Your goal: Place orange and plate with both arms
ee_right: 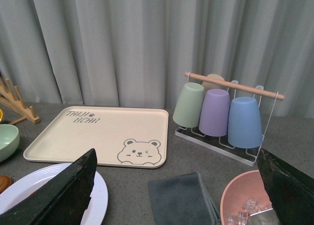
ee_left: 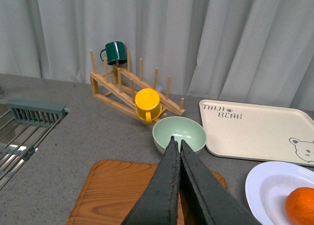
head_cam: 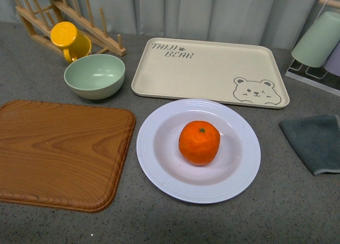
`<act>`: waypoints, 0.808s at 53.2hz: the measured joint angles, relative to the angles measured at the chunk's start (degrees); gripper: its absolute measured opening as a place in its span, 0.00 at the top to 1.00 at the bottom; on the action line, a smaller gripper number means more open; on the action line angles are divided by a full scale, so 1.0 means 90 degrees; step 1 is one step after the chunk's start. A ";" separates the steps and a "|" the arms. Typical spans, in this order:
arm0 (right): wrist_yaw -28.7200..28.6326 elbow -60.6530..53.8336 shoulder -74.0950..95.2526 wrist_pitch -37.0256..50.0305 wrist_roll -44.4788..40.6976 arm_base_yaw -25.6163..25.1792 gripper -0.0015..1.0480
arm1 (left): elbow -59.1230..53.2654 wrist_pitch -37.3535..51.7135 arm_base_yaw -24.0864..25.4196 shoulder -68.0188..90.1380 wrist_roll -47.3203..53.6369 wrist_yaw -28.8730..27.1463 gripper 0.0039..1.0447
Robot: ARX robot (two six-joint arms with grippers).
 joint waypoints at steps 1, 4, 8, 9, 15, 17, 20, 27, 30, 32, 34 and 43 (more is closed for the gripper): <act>0.0000 0.0000 0.0000 0.0000 0.0000 0.0000 0.09 | 0.0000 -0.0041 0.0000 -0.0039 0.0000 0.0000 0.96; -0.0002 0.0000 0.0000 0.0000 0.0000 0.0000 0.09 | 0.0000 -0.0155 0.0000 -0.0155 0.0000 0.0000 0.96; 0.0000 0.0000 0.0000 0.0000 0.0000 0.0000 0.09 | 0.0000 -0.0279 0.0000 -0.0279 0.0000 0.0000 0.96; 0.0000 0.0000 0.0000 0.0000 0.0000 0.0000 0.09 | 0.0000 -0.0296 0.0000 -0.0296 -0.0002 0.0000 0.96; 0.0000 0.0000 0.0000 0.0000 0.0000 0.0000 0.09 | 0.0000 -0.0471 0.0000 -0.0469 0.0000 0.0000 0.96; 0.0000 0.0000 0.0000 0.0000 0.0000 0.0000 0.09 | 0.0000 -0.0529 0.0000 -0.0525 0.0000 0.0000 0.96; 0.0000 0.0000 0.0000 0.0000 0.0000 0.0000 0.09 | 0.0000 -0.0777 0.0000 -0.0750 0.0000 -0.0002 0.96; 0.0000 0.0000 0.0000 0.0000 0.0000 0.0000 0.09 | 0.0000 -0.1651 0.0000 -0.1591 0.0002 0.0000 0.96; -0.0002 0.0000 0.0000 0.0000 0.0000 0.0000 0.09 | 0.0000 -0.1676 0.0000 -0.1625 0.0002 0.0000 0.96; 0.0000 0.0000 0.0000 0.0000 0.0000 0.0000 0.09 | 0.0000 -0.1678 0.0000 -0.1627 0.0002 0.0000 0.96; 0.0000 0.0000 0.0000 0.0000 0.0000 0.0000 0.09 | 0.0000 -0.1678 0.0000 -0.1627 0.0002 0.0002 0.96; 0.0000 0.0000 0.0000 0.0000 0.0000 0.0000 0.09 | 0.0000 -0.1683 0.0000 -0.1630 0.0002 0.0002 0.96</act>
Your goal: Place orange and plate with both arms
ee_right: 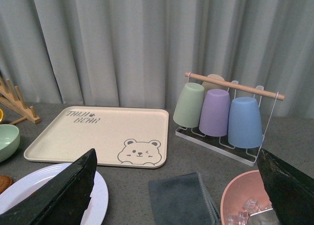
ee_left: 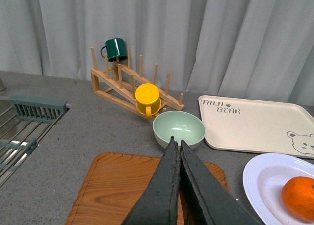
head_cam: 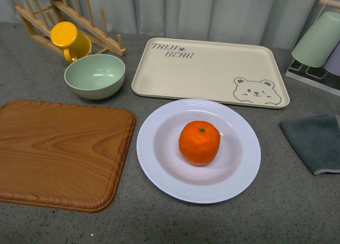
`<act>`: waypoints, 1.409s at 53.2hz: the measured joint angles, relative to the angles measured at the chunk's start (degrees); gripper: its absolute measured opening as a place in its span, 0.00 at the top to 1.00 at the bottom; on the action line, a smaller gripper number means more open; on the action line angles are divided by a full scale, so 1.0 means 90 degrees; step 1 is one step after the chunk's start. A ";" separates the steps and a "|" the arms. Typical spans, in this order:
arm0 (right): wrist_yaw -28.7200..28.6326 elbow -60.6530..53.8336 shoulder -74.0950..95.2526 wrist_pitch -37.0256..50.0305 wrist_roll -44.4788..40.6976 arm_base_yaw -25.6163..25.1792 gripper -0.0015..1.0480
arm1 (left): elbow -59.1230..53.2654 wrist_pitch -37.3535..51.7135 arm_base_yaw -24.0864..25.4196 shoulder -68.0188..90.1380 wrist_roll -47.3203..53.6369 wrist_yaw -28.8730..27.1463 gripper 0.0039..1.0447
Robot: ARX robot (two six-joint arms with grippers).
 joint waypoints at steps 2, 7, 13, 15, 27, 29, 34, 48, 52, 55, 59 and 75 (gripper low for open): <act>0.0000 0.0000 0.0000 0.0000 0.0000 0.0000 0.09 | 0.0000 0.0000 0.0000 0.0000 0.0000 0.0000 0.96; 0.0000 0.0000 0.0000 0.0000 0.0000 0.0000 0.09 | 0.0000 -0.0005 0.0000 0.0000 0.0000 -0.0002 0.96; 0.0323 0.0223 0.0272 -0.0690 0.0027 0.0095 0.09 | 0.0000 -0.0005 0.0000 -0.0002 0.0000 -0.0002 0.96; 0.0318 0.0311 0.0505 -0.0930 0.0034 0.0136 0.09 | 0.0000 -0.0005 0.0000 -0.0002 0.0000 -0.0002 0.96; -0.1256 0.0563 0.2878 0.0374 0.0250 -0.0228 0.09 | 0.0000 -0.0005 0.0000 -0.0002 0.0000 -0.0002 0.96; -0.1491 0.0634 0.3300 0.0573 0.0347 -0.0381 0.09 | 0.0000 -0.0005 0.0000 -0.0002 0.0000 -0.0002 0.96; -0.2069 0.0942 0.4690 0.1066 0.0726 -0.0804 0.09 | 0.0000 -0.0005 0.0000 -0.0002 -0.0002 -0.0002 0.94; -0.3128 0.2118 0.8585 0.1919 0.1909 -0.1035 0.09 | 0.0000 -0.0005 0.0000 -0.0002 -0.0002 -0.0002 0.43; -0.3378 0.2463 0.9481 0.1996 0.2132 -0.0967 0.09 | 0.0000 -0.0005 0.0000 -0.0002 -0.0002 -0.0002 0.29; -0.3441 0.2674 1.0088 0.2086 0.2259 -0.0879 0.09 | 0.0000 -0.0005 0.0000 -0.0002 -0.0002 -0.0002 0.17; -0.3589 0.2975 1.0880 0.2271 0.2482 -0.0746 0.09 | 0.0000 -0.0005 0.0000 -0.0002 0.0012 -0.0002 0.04; -0.4150 0.4048 1.2896 0.3070 0.3519 -0.0318 0.09 | 0.0000 -0.0005 0.0000 -0.0002 0.0010 -0.0002 0.06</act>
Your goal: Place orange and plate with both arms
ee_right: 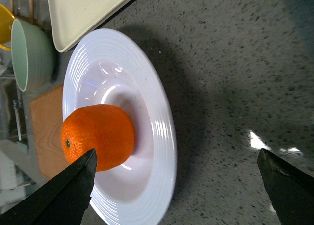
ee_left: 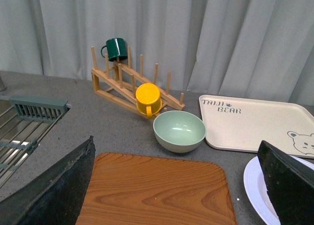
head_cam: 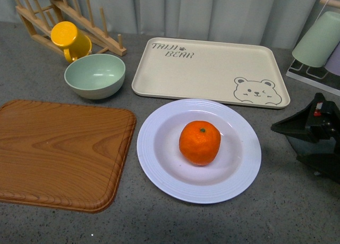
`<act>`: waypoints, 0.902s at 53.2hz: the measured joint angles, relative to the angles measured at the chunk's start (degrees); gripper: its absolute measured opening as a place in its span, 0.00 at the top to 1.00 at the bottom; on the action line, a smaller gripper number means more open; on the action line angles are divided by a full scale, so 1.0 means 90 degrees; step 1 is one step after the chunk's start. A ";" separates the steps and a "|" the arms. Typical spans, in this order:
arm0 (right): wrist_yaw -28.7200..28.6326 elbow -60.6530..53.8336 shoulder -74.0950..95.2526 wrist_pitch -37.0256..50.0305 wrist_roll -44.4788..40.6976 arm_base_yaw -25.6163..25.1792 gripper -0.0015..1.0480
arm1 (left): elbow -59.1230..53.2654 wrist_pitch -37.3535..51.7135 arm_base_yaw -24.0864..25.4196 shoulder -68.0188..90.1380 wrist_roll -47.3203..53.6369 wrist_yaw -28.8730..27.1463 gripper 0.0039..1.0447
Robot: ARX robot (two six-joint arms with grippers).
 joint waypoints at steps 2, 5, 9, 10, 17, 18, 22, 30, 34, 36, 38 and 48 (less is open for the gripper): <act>-0.0129 0.0138 0.0226 0.0119 0.0236 0.0066 0.09 | 0.0000 0.0000 0.0000 0.0000 0.0002 0.0000 0.06; -0.0199 0.0294 0.0474 0.0262 0.0495 0.0163 0.09 | 0.0000 0.0000 0.0000 0.0000 0.0002 0.0000 0.06; -0.0236 0.0588 0.0872 0.0469 0.0896 0.0342 0.09 | 0.0000 0.0000 0.0000 0.0000 0.0002 0.0000 0.06; -0.0240 0.0646 0.0935 0.0483 0.0942 0.0381 0.09 | 0.0000 0.0000 0.0000 0.0000 0.0002 0.0000 0.06; -0.0238 0.1056 0.1292 0.0544 0.1234 0.0665 0.09 | 0.0000 0.0000 0.0000 0.0000 0.0002 0.0000 0.06; -0.0238 0.1105 0.1319 0.0549 0.1260 0.0702 0.09 | 0.0000 0.0000 0.0000 0.0000 0.0002 0.0000 0.06; -0.0236 0.1345 0.1433 0.0520 0.1377 0.0860 0.09 | 0.0000 0.0000 0.0000 0.0000 0.0002 0.0000 0.06; -0.0136 0.1656 0.1576 0.0155 0.1355 0.0984 0.09 | 0.0000 0.0000 0.0000 0.0000 0.0002 0.0000 0.06; -0.0068 0.1741 0.1608 0.0044 0.1328 0.1013 0.13 | 0.0000 0.0000 0.0000 0.0000 0.0005 0.0000 0.06; -0.0034 0.1773 0.1627 -0.0024 0.1307 0.1025 0.18 | 0.0000 0.0000 0.0000 0.0000 0.0005 0.0000 0.06; -0.0012 0.1797 0.1664 -0.0056 0.1292 0.1032 0.25 | 0.0000 0.0000 0.0000 0.0000 0.0005 0.0000 0.06; 0.0085 0.1817 0.1783 -0.0104 0.1236 0.1039 0.54 | 0.0000 0.0000 0.0000 0.0000 0.0005 0.0000 0.06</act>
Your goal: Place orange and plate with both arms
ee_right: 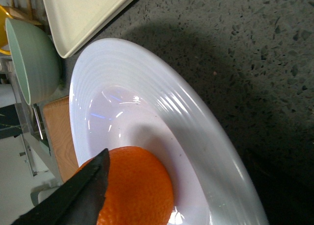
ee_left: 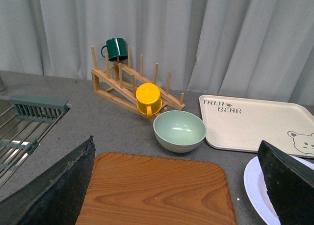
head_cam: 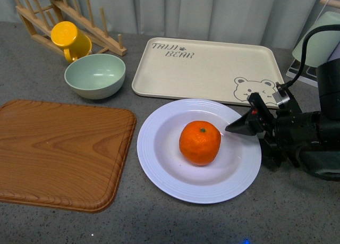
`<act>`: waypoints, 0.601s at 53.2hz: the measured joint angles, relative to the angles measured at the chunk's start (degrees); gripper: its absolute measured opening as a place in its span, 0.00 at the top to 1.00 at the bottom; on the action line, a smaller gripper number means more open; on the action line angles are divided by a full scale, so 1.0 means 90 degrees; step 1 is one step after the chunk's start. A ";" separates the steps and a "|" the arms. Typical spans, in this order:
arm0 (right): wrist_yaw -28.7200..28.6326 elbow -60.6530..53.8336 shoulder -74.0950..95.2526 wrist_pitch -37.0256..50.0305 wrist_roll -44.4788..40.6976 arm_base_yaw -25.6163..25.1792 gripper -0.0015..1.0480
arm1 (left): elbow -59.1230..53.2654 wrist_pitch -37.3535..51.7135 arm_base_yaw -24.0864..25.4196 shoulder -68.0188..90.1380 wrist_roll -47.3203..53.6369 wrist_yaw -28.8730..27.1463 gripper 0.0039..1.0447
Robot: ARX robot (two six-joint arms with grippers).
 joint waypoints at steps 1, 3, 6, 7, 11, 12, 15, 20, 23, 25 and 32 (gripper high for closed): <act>0.0000 0.0000 0.0017 0.0000 -0.0005 0.0000 0.57 | 0.0000 0.0000 0.0000 0.0000 -0.0002 0.0000 0.06; 0.0012 -0.0002 0.0039 0.0000 -0.0022 0.0002 0.63 | 0.0000 0.0000 0.0000 0.0000 0.0000 0.0000 0.06; 0.0024 -0.0007 0.0061 0.0000 -0.0036 0.0002 0.72 | 0.0000 0.0000 0.0000 0.0000 0.0000 0.0000 0.06; 0.0010 -0.0010 0.0063 0.0000 -0.0070 0.0002 0.73 | 0.0000 0.0000 0.0000 0.0000 0.0000 0.0000 0.06; -0.0090 -0.0051 0.0085 0.0019 -0.0114 0.0007 0.84 | 0.0000 0.0000 0.0000 0.0000 -0.0002 0.0000 0.06; -0.0124 -0.0058 0.0085 0.0027 -0.0112 0.0007 0.85 | 0.0000 0.0000 0.0000 0.0000 0.0000 0.0000 0.06; -0.0318 -0.0075 0.0066 0.0117 -0.0141 0.0010 0.93 | 0.0000 0.0000 0.0000 0.0000 -0.0002 0.0000 0.06; -0.0306 -0.0095 0.0024 0.0236 -0.0148 0.0010 0.96 | 0.0000 0.0000 0.0000 0.0000 0.0000 0.0000 0.06; -0.0291 -0.0141 0.0022 0.0308 -0.0158 0.0010 0.96 | 0.0000 0.0000 0.0000 0.0000 0.0000 0.0000 0.06; -0.0270 -0.0177 0.0007 0.0379 -0.0163 0.0010 0.96 | 0.0000 0.0000 0.0000 0.0000 0.0000 0.0000 0.06; -0.0158 -0.0408 -0.0146 0.0687 -0.0153 0.0022 0.96 | 0.0000 0.0000 0.0000 0.0000 0.0000 0.0000 0.06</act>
